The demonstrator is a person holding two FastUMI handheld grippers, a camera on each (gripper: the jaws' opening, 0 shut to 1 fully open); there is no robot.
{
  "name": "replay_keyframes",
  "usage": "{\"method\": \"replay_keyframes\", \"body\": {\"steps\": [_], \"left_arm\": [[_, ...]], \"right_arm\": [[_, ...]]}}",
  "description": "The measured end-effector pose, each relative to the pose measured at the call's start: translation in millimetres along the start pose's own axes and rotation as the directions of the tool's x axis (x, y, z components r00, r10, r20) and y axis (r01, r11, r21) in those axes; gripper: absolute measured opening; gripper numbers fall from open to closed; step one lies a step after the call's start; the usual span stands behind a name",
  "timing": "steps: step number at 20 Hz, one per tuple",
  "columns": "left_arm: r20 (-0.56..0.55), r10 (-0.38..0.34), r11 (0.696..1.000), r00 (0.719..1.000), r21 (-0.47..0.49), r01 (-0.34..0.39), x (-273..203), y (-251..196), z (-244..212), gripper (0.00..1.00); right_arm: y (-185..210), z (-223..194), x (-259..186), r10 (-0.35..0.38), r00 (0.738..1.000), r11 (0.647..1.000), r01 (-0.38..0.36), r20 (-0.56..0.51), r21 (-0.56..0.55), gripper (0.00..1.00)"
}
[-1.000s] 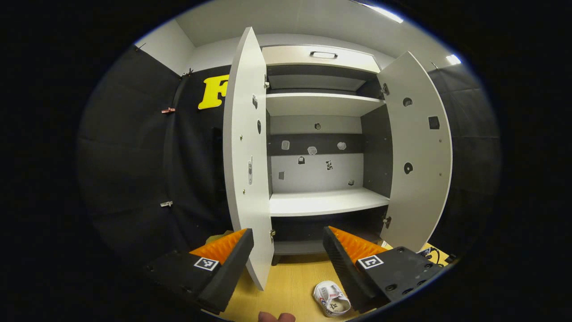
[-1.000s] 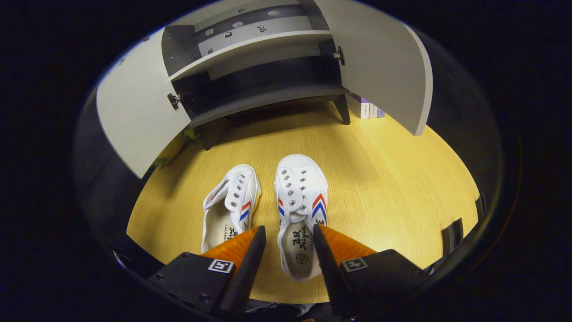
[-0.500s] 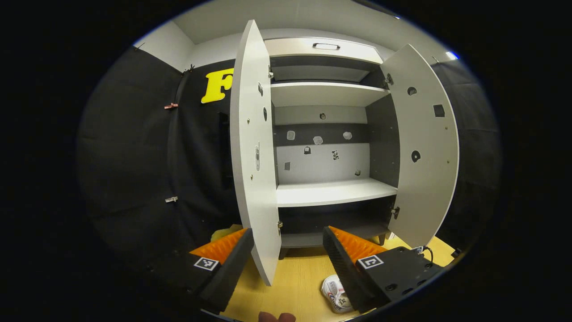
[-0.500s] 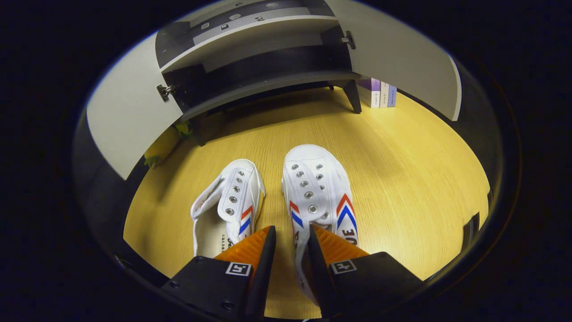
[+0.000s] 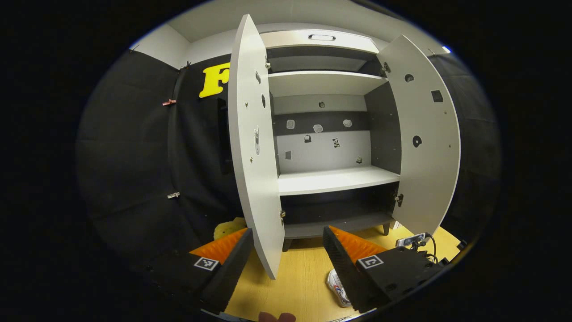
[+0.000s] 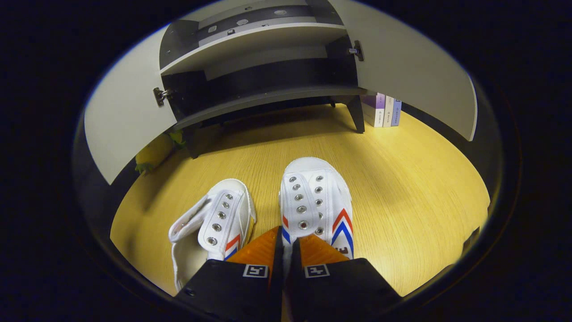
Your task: Grab one shoe with the right hand and put it into the shoe cabinet, grab the other shoe with the left hand and put it into the shoe cabinet; then close the right door with the right hand and the left door with the left hand.
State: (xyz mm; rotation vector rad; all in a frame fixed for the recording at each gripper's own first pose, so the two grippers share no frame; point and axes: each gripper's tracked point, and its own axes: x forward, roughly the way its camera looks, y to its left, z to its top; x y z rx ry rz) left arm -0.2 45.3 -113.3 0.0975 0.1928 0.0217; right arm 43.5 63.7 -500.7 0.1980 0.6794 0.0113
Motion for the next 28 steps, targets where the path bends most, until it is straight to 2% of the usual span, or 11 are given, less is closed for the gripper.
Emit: {"method": "replay_keyframes", "body": {"steps": [4,7,9,13,18,23,25,26,28], "left_arm": [[-0.013,-0.006,1.000,1.000,0.020,0.007,-3.3,-5.1,-6.1,0.96],[-0.014,-0.010,1.000,1.000,0.030,0.010,-6.1,-7.8,-8.7,0.96],[-0.016,-0.009,0.999,1.000,0.037,0.010,-7.5,-7.6,-10.0,0.97],[-0.014,0.004,0.999,1.000,0.033,-0.004,-11.7,-1.9,-9.7,0.97],[-0.001,0.017,1.000,1.000,0.009,-0.017,-8.7,4.2,-2.8,0.97],[0.020,0.007,1.000,1.000,0.009,-0.007,-4.9,4.7,1.9,0.97],[0.020,-0.003,1.000,1.000,-0.017,0.003,-1.9,4.6,2.6,1.00],[0.022,-0.007,0.999,1.000,-0.032,0.008,-0.8,4.9,3.2,0.97],[0.028,-0.015,0.999,1.000,-0.051,0.016,1.0,6.5,6.0,0.97]], "right_arm": [[1.4,5.7,5.3,0.013,1.000,0.999,-0.014,0.024,0.045,0.17],[2.5,5.3,9.3,0.026,1.000,1.000,-0.026,0.012,0.010,0.07],[1.0,14.7,7.4,0.050,0.999,0.998,-0.050,-0.004,0.047,0.05],[-10.6,64.4,-12.8,0.042,0.994,0.993,-0.052,0.098,0.102,0.05],[-5.4,106.1,-46.9,0.064,0.982,0.994,-0.078,0.179,0.071,0.05],[21.8,168.7,-89.9,0.081,0.963,0.993,-0.099,0.256,0.059,0.05],[37.5,201.3,-106.3,0.089,0.951,0.994,-0.103,0.296,0.032,0.05],[46.8,219.4,-112.7,0.094,0.945,0.994,-0.105,0.314,0.018,0.05],[66.1,256.3,-126.6,0.110,0.928,0.994,-0.107,0.355,-0.026,0.05]]}}
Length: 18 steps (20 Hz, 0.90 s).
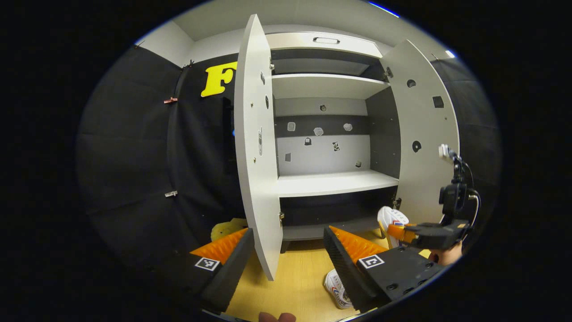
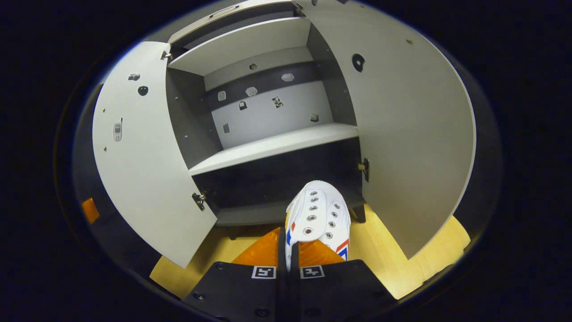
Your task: Grab one shoe with the right hand and put it into the shoe cabinet, grab the other shoe with the left hand and put it into the shoe cabinet; then close the right door with the right hand and the left door with the left hand.
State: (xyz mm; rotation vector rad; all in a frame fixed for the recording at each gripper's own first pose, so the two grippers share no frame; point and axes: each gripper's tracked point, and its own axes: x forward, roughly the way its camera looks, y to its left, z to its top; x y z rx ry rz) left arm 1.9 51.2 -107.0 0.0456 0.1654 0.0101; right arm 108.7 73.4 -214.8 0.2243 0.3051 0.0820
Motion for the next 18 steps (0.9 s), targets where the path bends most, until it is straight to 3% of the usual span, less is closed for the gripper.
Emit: {"method": "replay_keyframes", "body": {"steps": [5,9,13,18], "left_arm": [[0.026,-0.013,1.000,1.000,-0.009,0.014,3.6,2.5,10.3,0.97],[0.027,-0.025,1.000,0.999,-0.005,0.025,7.2,-1.1,11.5,0.97],[0.013,-0.018,0.999,1.000,-0.029,0.019,9.9,-1.5,8.5,0.97],[-0.004,0.032,0.999,0.999,-0.039,-0.032,16.6,5.5,6.5,0.97]], "right_arm": [[39.3,100.3,32.1,0.046,0.994,0.997,-0.039,0.103,-0.072,0.05],[47.7,162.4,80.9,0.040,0.988,0.991,-0.020,0.149,-0.134,0.05],[39.3,187.7,149.2,0.020,0.993,0.977,0.005,0.116,-0.212,0.05],[5.3,173.3,238.6,-0.052,0.999,0.943,0.048,-0.002,-0.330,0.05]]}}
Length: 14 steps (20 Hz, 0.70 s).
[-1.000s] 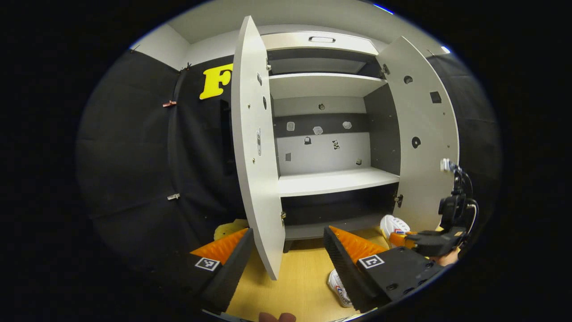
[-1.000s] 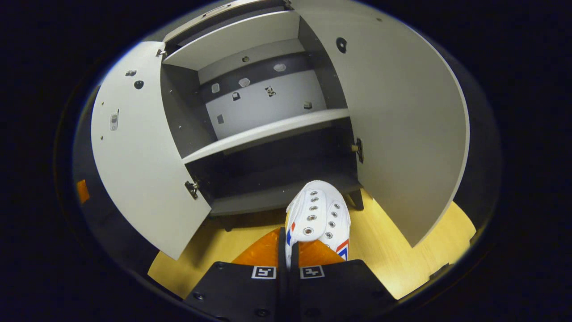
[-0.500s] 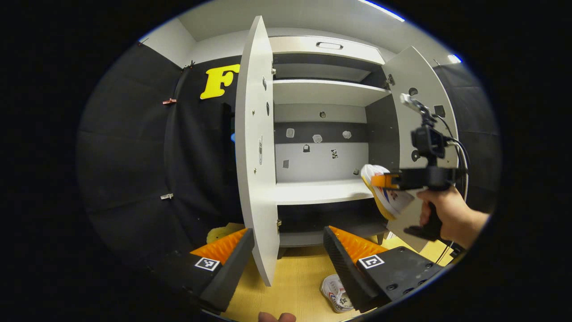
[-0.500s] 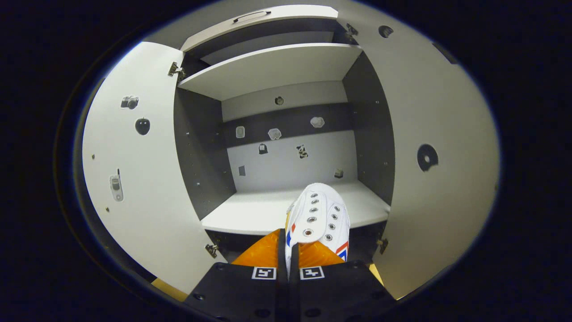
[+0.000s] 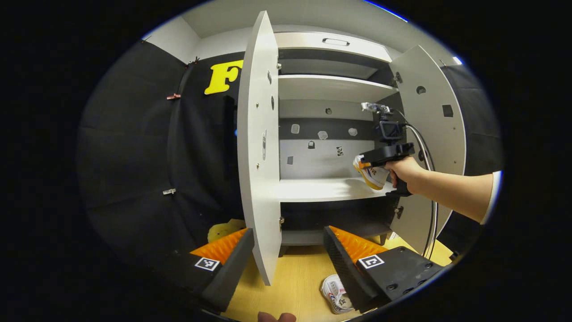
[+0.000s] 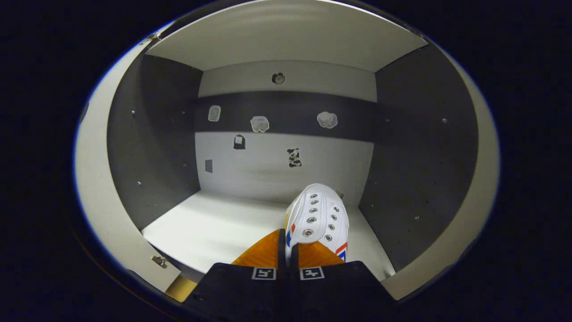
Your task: Grab one shoe with the right hand and put it into the shoe cabinet, grab the other shoe with the left hand and put it into the shoe cabinet; then close the right door with the right hand and the left door with the left hand.
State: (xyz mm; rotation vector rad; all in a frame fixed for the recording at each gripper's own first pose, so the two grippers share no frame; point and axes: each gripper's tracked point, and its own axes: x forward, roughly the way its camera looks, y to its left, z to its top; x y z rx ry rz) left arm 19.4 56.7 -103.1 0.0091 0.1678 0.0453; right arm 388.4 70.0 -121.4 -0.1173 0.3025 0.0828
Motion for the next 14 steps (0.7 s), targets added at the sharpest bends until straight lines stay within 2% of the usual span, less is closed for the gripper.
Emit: {"method": "replay_keyframes", "body": {"steps": [3,7,12,14], "left_arm": [[-0.013,0.032,0.999,0.999,-0.007,-0.033,2.9,2.8,-3.7,0.97],[-0.030,0.060,0.998,0.998,-0.019,-0.061,5.2,4.0,-7.8,0.97],[-0.023,0.067,0.998,0.998,-0.021,-0.067,4.8,0.6,-6.0,0.97],[-0.020,0.060,0.998,0.998,-0.024,-0.061,4.9,-2.6,-5.0,0.97]], "right_arm": [[-9.7,-15.8,34.6,-0.018,0.998,0.998,0.014,-0.068,-0.061,0.04],[-12.6,-29.7,64.5,-0.038,0.991,0.998,0.030,-0.129,-0.057,0.04],[-10.8,-33.5,63.4,-0.039,0.985,0.999,0.042,-0.169,0.013,0.06],[-11.1,-36.9,59.6,-0.031,0.981,0.998,0.040,-0.192,0.042,0.13]]}}
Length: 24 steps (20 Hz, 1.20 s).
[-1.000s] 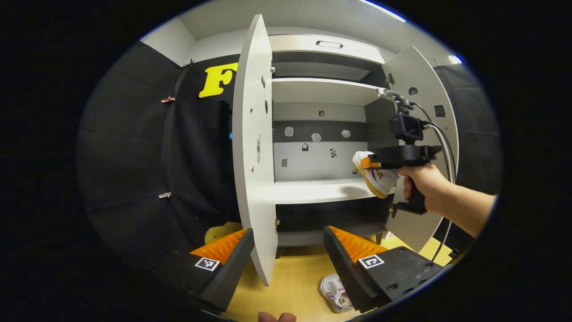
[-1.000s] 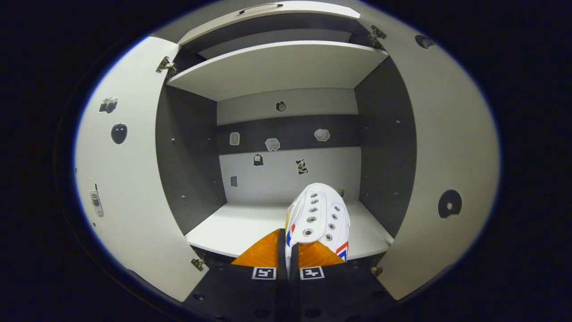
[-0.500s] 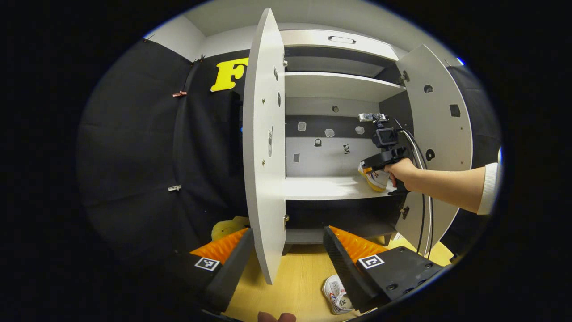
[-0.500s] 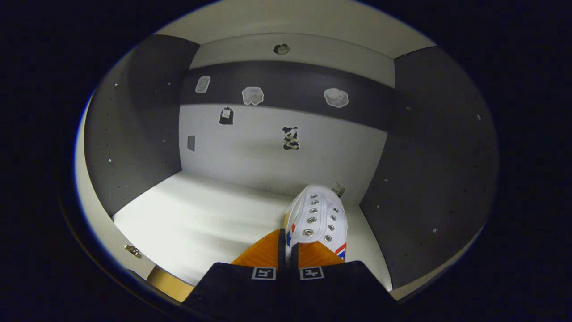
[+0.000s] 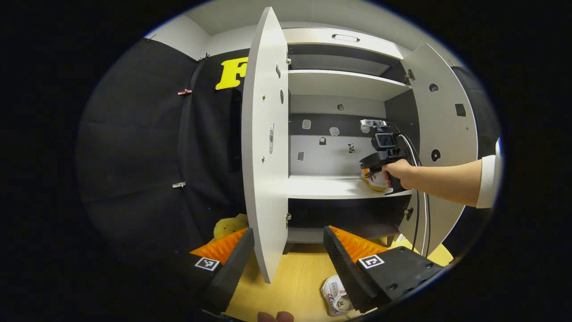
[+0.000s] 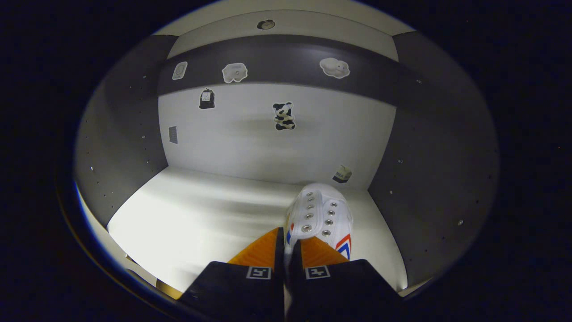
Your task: Grab one shoe with the right hand and put it into the shoe cabinet, grab the other shoe with the left hand and put it into the shoe cabinet; then close the right door with the right hand and the left door with the left hand.
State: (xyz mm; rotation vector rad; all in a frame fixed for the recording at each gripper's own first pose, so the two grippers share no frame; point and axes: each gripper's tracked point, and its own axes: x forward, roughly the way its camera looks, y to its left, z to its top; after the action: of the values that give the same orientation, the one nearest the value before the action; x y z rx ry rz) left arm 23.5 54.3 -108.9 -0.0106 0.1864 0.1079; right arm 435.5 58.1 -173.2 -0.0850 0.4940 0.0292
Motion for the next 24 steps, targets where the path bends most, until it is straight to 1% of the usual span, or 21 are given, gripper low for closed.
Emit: {"method": "replay_keyframes", "body": {"steps": [2,4,5,6,7,8,11,13,16,18,20,22,24], "left_arm": [[-0.004,-0.012,1.000,1.000,-0.007,0.012,-0.2,-4.4,-2.2,0.97],[-0.008,-0.027,1.000,1.000,-0.010,0.027,-1.9,-8.8,-5.1,0.97],[-0.008,-0.035,0.999,0.999,-0.012,0.035,-2.6,-10.5,-6.5,0.97],[-0.009,-0.044,0.999,0.999,-0.015,0.044,-3.0,-12.5,-8.0,0.97],[-0.010,-0.054,0.998,0.998,-0.017,0.054,-3.3,-14.3,-10.4,0.97],[-0.010,-0.062,0.998,0.998,-0.018,0.062,-3.2,-16.0,-12.7,0.97],[-0.013,-0.081,0.996,0.997,-0.024,0.081,-2.5,-18.2,-27.5,0.97],[-0.019,-0.092,0.995,0.996,-0.047,0.091,-1.1,-17.7,-45.1,0.97],[-0.029,-0.107,0.991,0.994,-0.086,0.104,-1.5,-18.4,-83.1,0.97],[-0.058,-0.105,0.991,0.993,-0.088,0.100,-2.8,-18.4,-114.9,0.98],[-0.097,-0.110,0.990,0.989,-0.095,0.100,-6.2,-23.4,-147.3,0.94],[-0.113,-0.129,0.989,0.985,-0.086,0.119,-8.3,-32.9,-170.0,0.95],[-0.137,-0.157,0.988,0.978,-0.035,0.153,-10.8,-47.7,-192.4,0.95]], "right_arm": [[1.6,-1.6,-7.1,0.006,1.000,1.000,-0.006,-0.015,0.015,0.27],[2.7,4.6,-23.4,0.010,1.000,1.000,-0.010,0.000,0.015,0.46],[0.8,8.6,-31.8,-0.001,1.000,1.000,0.001,0.020,0.007,0.64],[1.1,11.5,-41.5,0.001,0.999,1.000,-0.001,0.039,0.002,0.75],[0.4,13.6,-56.5,-0.004,0.998,1.000,0.004,0.055,0.000,0.99],[2.7,15.3,-66.6,0.001,0.997,1.000,-0.002,0.079,0.005,0.99],[13.2,20.6,-120.4,0.030,0.985,0.999,-0.032,0.167,0.007,0.98],[21.9,22.0,-164.0,0.057,0.967,0.998,-0.058,0.249,-0.003,0.98],[31.0,8.9,-232.0,0.094,0.937,0.995,-0.096,0.337,-0.010,0.98],[29.7,-8.6,-274.0,0.105,0.925,0.994,-0.110,0.366,-0.007,0.98],[28.6,-30.2,-307.0,0.120,0.918,0.991,-0.132,0.378,0.007,0.98],[17.9,-49.3,-334.2,0.114,0.923,0.991,-0.132,0.367,0.023,0.98],[8.0,-72.0,-352.2,0.106,0.929,0.990,-0.133,0.354,0.054,0.98]]}}
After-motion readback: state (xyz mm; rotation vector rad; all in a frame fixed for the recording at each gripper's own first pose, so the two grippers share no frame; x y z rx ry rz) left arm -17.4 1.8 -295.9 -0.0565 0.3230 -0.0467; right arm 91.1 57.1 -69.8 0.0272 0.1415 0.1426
